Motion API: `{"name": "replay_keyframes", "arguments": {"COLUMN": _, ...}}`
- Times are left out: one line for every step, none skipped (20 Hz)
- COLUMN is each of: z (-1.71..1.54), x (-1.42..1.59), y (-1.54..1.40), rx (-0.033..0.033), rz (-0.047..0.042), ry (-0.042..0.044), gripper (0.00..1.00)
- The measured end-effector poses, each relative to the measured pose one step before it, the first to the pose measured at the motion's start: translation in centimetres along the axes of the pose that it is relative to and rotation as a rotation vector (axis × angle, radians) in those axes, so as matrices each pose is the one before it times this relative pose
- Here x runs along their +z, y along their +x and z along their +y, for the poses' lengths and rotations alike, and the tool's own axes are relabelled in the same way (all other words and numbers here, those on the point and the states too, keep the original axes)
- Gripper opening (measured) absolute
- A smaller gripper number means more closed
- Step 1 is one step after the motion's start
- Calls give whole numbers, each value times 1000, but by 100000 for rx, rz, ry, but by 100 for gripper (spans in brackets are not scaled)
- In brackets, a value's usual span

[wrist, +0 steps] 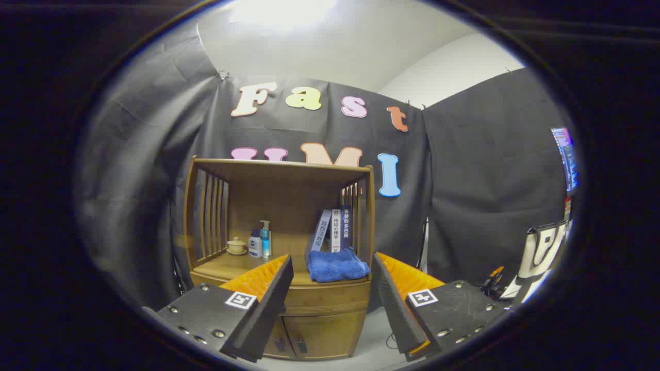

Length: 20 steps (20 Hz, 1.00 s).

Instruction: Pull open the drawer, take out the items inside it, and place them on the countertop above the cabinet.

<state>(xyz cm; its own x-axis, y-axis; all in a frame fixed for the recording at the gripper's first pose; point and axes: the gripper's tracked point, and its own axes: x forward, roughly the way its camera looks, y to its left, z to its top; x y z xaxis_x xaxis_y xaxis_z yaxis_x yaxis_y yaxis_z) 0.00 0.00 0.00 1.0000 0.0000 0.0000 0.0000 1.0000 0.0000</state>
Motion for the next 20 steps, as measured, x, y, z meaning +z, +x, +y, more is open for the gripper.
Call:
{"name": "replay_keyframes", "arguments": {"z": 10, "x": -38, "y": -66, "rx": -207, "rz": 165, "ry": -186, "gripper": 91}}
{"name": "replay_keyframes", "arguments": {"z": 173, "x": 59, "y": -23, "rx": 188, "rz": 311, "ry": 103, "gripper": 91}}
{"name": "replay_keyframes", "arguments": {"z": 69, "x": -80, "y": 29, "rx": 283, "rz": 265, "ry": 126, "gripper": 91}}
{"name": "replay_keyframes", "arguments": {"z": 43, "x": 1, "y": 66, "rx": -167, "rz": 132, "ry": -59, "gripper": 91}}
{"name": "replay_keyframes", "arguments": {"z": -78, "x": -51, "y": 162, "rx": -264, "rz": 161, "ry": -121, "gripper": 91}}
{"name": "replay_keyframes", "arguments": {"z": 52, "x": -57, "y": 76, "rx": -163, "rz": 329, "ry": 68, "gripper": 91}}
{"name": "replay_keyframes", "arguments": {"z": 159, "x": -221, "y": 101, "rx": 12, "rz": 601, "ry": 359, "gripper": 91}}
{"name": "replay_keyframes", "arguments": {"z": 248, "x": -113, "y": 155, "rx": 350, "rz": 668, "ry": 485, "gripper": 91}}
{"name": "replay_keyframes", "arguments": {"z": 413, "x": -221, "y": 65, "rx": 598, "rz": 712, "ry": 330, "gripper": 91}}
{"name": "replay_keyframes", "arguments": {"z": 436, "x": -274, "y": 70, "rx": 722, "rz": 914, "ry": 179, "gripper": 91}}
{"name": "replay_keyframes", "arguments": {"z": 369, "x": -292, "y": 106, "rx": 846, "rz": 1084, "ry": -39, "gripper": 91}}
{"name": "replay_keyframes", "arguments": {"z": 286, "x": -218, "y": 64, "rx": 654, "rz": 868, "ry": -214, "gripper": 91}}
{"name": "replay_keyframes", "arguments": {"z": 188, "x": -179, "y": 128, "rx": 476, "rz": 594, "ry": -237, "gripper": 91}}
{"name": "replay_keyframes", "arguments": {"z": 48, "x": -38, "y": 27, "rx": 29, "rz": 204, "ry": -17, "gripper": 91}}
{"name": "replay_keyframes", "arguments": {"z": -83, "x": 55, "y": 107, "rx": -195, "rz": -217, "ry": 286, "gripper": 91}}
{"name": "replay_keyframes", "arguments": {"z": 22, "x": 99, "y": 124, "rx": -145, "rz": -261, "ry": 523, "gripper": 91}}
{"name": "replay_keyframes", "arguments": {"z": 101, "x": -366, "y": 266, "rx": 58, "rz": 637, "ry": 294, "gripper": 91}}
{"name": "replay_keyframes", "arguments": {"z": 187, "x": -408, "y": 230, "rx": 210, "rz": 1281, "ry": -254, "gripper": 91}}
{"name": "replay_keyframes", "arguments": {"z": 199, "x": -410, "y": 224, "rx": 454, "rz": 942, "ry": -446, "gripper": 91}}
{"name": "replay_keyframes", "arguments": {"z": 459, "x": -402, "y": 539, "rx": 776, "rz": 865, "ry": -247, "gripper": 91}}
